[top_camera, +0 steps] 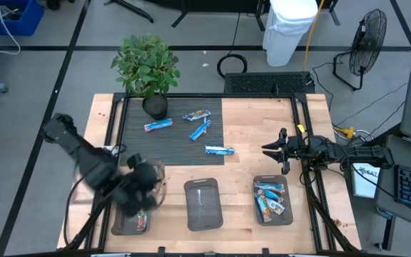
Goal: Pick and place Granola Bars by type
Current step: Adjust the red granola bar
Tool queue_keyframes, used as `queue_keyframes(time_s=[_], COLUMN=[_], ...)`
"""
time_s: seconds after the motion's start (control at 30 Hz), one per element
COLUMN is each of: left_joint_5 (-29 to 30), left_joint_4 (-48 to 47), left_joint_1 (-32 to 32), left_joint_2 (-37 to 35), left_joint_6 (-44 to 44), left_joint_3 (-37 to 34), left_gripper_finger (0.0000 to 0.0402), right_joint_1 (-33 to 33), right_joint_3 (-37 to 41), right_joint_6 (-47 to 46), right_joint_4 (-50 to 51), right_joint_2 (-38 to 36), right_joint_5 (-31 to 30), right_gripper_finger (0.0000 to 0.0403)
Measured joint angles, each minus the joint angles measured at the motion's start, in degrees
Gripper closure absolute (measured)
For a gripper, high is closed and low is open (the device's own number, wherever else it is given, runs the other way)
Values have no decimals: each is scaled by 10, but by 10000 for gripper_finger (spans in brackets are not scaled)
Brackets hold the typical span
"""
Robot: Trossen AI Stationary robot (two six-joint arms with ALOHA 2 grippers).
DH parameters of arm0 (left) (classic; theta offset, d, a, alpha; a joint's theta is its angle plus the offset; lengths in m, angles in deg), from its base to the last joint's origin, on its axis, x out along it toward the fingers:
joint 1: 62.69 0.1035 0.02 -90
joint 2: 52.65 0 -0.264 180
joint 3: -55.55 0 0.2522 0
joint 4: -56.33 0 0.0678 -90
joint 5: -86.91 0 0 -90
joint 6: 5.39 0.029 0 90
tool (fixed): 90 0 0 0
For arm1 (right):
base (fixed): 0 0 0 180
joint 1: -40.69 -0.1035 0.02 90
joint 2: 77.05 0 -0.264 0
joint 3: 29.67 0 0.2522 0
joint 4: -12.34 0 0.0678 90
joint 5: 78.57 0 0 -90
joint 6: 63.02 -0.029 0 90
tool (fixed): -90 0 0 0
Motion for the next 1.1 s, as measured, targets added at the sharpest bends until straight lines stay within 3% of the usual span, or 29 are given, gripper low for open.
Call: queue_keyframes(time_s=[0.1,0.2,0.37,0.47,0.67,0.87,1.0,1.1], left_joint_5=[131,190,218,218,219,118,-31,-152], left_joint_4=[0,-4,14,78,293,506,642,681], left_joint_1=[-70,-113,-139,-135,-102,-33,23,61], left_joint_2=[-16,-40,-101,-152,-285,-427,-496,-523], left_joint_6=[-20,-66,-140,-143,11,271,433,508], left_joint_3=[-10,-44,-150,-234,-390,-479,-521,-538], left_gripper_finger=[391,391,391,391,391,391,392,392], right_joint_1=[0,0,0,0,0,0,0,0], right_joint_3=[0,0,0,0,0,0,0,0], right_joint_6=[0,0,0,0,0,0,0,0], right_joint_4=[0,0,0,0,0,-1,-1,-1], right_joint_2=[0,0,0,0,0,0,0,0], right_joint_5=[0,0,0,0,0,0,0,0], right_gripper_finger=[316,316,316,316,316,316,316,316])
